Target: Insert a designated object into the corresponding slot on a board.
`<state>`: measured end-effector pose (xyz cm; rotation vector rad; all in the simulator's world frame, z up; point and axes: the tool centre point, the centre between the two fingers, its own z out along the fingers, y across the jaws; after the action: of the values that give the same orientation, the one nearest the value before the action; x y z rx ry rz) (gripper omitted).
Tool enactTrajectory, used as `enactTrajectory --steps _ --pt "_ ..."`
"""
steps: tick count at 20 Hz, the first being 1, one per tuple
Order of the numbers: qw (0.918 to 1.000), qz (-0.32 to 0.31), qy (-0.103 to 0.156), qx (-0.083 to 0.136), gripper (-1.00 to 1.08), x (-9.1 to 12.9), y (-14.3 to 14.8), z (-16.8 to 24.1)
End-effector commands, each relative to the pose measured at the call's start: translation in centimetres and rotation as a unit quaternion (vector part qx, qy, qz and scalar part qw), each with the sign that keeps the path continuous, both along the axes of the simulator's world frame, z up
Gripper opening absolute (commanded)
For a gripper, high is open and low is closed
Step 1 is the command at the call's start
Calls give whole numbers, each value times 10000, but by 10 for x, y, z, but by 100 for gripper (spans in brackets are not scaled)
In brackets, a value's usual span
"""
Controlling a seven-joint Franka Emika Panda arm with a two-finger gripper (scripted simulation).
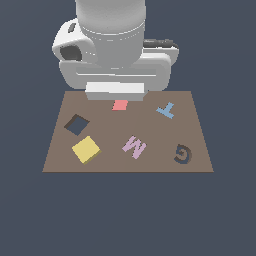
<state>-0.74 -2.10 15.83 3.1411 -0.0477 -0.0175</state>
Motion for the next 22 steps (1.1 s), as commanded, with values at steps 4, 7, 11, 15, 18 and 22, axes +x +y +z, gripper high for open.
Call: enactTrajectory --steps 4,7,11,15,18,22 --pt "10000 24 0 0 100 0 -1 -1" --pt "10000 95 -1 1 100 1 -3 -3" --pt "9997 263 -4 2 100 3 -9 -8" --pt "9987 519 -7 4 100 7 -18 -15" --pt "9970 770 -11 6 100 11 -27 -22" --pt "9929 1189 -17 9 100 19 -41 -35"
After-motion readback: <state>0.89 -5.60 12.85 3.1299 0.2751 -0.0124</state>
